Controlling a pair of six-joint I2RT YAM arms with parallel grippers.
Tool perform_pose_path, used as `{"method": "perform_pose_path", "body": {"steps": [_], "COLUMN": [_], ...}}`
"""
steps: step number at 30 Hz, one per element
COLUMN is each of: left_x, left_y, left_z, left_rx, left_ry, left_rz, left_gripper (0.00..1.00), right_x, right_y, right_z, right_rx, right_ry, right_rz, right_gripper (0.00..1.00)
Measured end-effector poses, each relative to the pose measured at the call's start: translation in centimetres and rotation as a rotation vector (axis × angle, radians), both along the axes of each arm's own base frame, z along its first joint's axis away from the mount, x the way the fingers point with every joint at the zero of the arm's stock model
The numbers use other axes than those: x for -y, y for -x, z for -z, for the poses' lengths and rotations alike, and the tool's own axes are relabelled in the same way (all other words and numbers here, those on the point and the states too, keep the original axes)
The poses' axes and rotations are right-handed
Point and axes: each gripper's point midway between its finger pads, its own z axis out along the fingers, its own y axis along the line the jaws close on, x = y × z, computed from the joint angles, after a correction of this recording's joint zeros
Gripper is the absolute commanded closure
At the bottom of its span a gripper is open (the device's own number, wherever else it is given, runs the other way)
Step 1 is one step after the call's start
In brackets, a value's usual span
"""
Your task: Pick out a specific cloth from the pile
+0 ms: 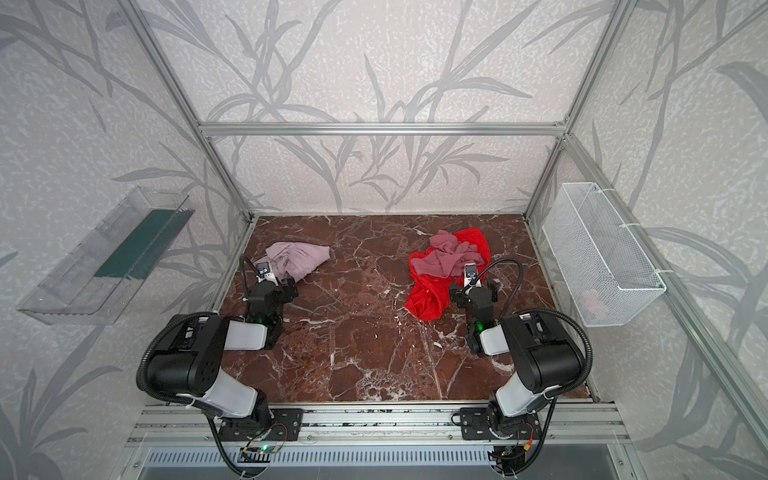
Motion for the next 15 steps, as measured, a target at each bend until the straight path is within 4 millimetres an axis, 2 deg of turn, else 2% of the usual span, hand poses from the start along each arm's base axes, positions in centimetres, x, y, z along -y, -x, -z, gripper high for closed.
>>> {"method": "perform_pose_path", "body": {"steps": [15], "left_x": [0.02], "left_y": [-0.02], "left_z": [-0.05], "left_rx": [0.002], "left_ry": [0.000], "left_rz": [0.001], "left_gripper": [0.03], "right_x": [0.00], "right_y": [0.00], "right_z": [0.03], "right_rx": [-0.002], "right_ry": [0.003], "right_rz": [-0.001], "right_gripper": [0.01]}}
